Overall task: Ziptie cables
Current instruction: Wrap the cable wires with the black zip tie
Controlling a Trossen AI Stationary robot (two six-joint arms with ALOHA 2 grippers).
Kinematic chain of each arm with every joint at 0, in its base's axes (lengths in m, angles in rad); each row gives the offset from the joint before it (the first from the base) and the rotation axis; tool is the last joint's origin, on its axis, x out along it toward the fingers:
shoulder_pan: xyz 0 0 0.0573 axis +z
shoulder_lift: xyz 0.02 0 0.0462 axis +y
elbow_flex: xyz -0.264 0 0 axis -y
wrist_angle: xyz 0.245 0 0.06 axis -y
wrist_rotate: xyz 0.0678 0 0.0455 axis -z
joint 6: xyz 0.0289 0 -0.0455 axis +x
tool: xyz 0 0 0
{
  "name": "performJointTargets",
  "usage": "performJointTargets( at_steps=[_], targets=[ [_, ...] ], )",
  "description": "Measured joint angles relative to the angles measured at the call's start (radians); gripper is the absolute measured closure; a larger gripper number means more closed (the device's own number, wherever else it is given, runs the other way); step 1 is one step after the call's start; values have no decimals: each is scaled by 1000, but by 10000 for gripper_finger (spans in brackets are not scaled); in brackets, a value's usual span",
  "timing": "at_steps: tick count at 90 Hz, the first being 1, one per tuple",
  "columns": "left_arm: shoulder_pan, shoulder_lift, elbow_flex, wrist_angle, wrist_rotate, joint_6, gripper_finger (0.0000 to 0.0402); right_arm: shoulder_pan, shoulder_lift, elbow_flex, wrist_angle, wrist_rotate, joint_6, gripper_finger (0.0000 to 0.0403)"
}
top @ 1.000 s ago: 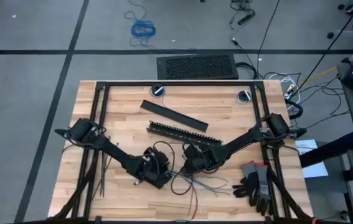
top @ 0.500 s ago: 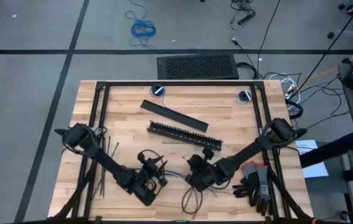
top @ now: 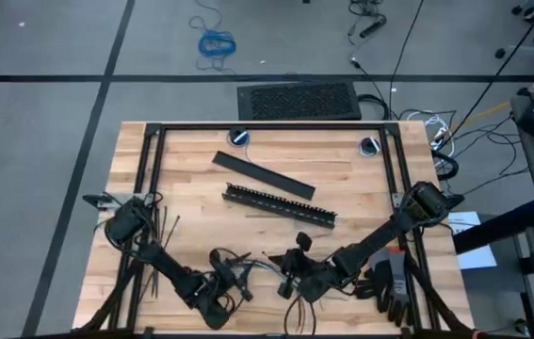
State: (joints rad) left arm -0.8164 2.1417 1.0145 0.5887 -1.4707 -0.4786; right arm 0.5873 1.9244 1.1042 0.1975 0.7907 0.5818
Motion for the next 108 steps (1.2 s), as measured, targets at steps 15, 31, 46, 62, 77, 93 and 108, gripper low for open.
performJointTargets(
  at_steps=[15, 31, 46, 62, 77, 93, 108],
  targets=[
    [-11, 0, 0, 162, 45, 209, 311, 0, 0, 0, 69, -7, -57, 403],
    [8, 0, 0, 382, 193, 419, 322, 5, -1, 0, 107, -8, -103, 403],
    [47, 0, 0, 562, 243, 567, 322, 20, -1, 0, 106, -9, -123, 403],
    [94, 0, -20, 584, 320, 459, 307, 35, -1, 0, 87, 38, -127, 403],
    [87, -1, -42, 567, 232, 428, 282, 48, -1, 0, 75, 85, -120, 403],
    [56, -8, -43, 568, 173, 435, 276, 52, -2, 1, 88, 85, -112, 403],
    [42, -8, -43, 515, 126, 432, 276, 49, -2, 2, 51, 96, -89, 403]
  ],
)
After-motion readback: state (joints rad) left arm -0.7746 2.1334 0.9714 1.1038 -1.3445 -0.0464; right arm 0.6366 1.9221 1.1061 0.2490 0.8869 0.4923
